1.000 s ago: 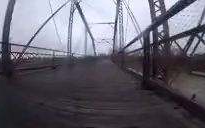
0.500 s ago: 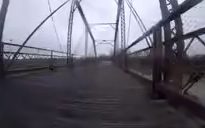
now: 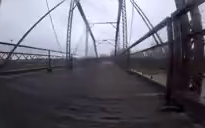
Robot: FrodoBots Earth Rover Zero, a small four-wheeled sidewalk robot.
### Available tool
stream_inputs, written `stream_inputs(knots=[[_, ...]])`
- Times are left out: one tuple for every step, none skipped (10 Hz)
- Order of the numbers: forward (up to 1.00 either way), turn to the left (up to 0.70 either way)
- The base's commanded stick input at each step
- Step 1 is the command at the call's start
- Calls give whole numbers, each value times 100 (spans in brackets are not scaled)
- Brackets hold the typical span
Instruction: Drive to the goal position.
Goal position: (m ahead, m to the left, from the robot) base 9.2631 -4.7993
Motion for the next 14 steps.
stream_inputs(knots=[[100,3],[100,3],[100,3],[100,3],[100,3],[100,3],[100,3],[100,3],[100,3],[100,3],[100,3],[100,3],[100,3],[100,3]])
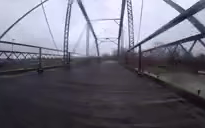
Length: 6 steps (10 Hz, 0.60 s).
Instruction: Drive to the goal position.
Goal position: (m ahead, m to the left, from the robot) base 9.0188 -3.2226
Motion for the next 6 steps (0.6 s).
stream_inputs(knots=[[100,3],[100,3],[100,3],[100,3],[100,3],[100,3]])
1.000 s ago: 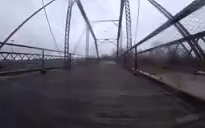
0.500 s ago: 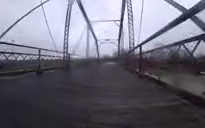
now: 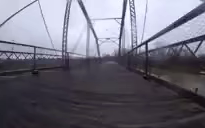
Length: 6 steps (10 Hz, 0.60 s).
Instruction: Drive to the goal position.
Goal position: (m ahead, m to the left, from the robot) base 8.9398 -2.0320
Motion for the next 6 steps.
stream_inputs(knots=[[100,3],[100,3],[100,3],[100,3],[100,3],[100,3]])
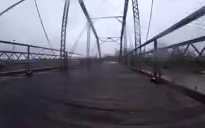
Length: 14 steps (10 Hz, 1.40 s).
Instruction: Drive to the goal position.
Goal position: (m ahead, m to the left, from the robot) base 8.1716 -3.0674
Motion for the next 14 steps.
stream_inputs(knots=[[100,3],[100,2],[100,2],[100,2],[100,2],[100,0],[100,0],[100,0],[100,0],[100,0],[100,0],[100,0],[100,0],[100,0]])
